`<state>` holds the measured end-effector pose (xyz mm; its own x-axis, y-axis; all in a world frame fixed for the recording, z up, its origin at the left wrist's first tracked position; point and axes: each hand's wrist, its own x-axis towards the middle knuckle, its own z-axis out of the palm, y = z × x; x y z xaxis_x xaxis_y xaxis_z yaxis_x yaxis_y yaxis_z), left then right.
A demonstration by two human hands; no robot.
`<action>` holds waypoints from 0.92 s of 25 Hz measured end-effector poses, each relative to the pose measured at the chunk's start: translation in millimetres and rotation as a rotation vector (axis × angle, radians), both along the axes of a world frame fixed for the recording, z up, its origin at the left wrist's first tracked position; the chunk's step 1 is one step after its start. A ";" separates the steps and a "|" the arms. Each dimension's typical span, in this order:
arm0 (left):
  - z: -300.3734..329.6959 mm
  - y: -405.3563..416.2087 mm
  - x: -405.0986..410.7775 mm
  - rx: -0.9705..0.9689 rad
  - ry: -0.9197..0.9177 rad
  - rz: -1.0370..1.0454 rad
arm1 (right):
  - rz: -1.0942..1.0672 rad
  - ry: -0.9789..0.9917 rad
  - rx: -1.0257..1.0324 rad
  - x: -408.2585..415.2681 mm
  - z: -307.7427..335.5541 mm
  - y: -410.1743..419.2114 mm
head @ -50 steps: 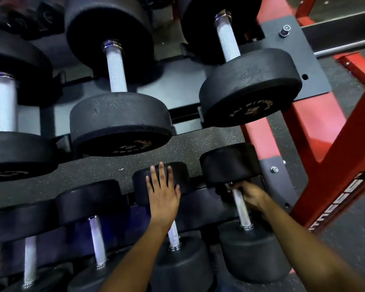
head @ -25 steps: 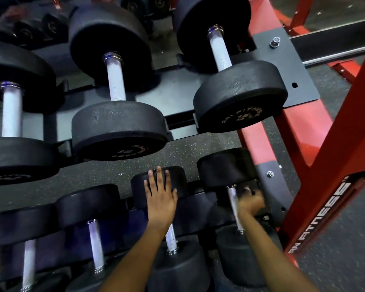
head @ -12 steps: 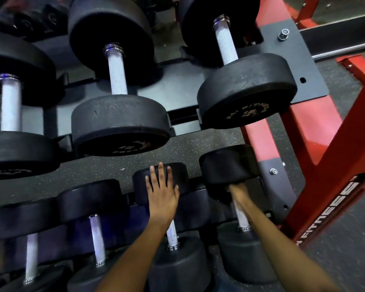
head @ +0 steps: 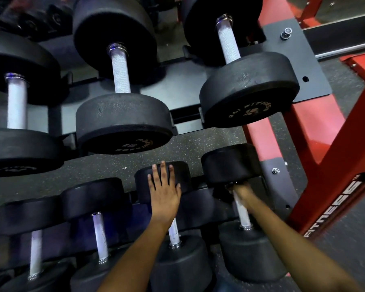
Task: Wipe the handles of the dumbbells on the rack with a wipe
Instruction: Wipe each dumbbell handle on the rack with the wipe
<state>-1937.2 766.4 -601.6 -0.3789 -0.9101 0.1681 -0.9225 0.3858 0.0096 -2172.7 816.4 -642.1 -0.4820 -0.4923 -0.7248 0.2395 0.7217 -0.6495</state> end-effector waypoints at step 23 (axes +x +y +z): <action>8.1 -9.3 15.9 0.034 -0.043 -0.200 | 0.829 0.675 0.459 2.8 17.1 94.4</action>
<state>-1921.3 757.1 -593.5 -0.5588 -0.8209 0.1181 -0.8274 0.5615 -0.0120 -2169.9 910.8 -625.0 -0.4915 -0.5953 -0.6357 -0.7112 0.6956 -0.1016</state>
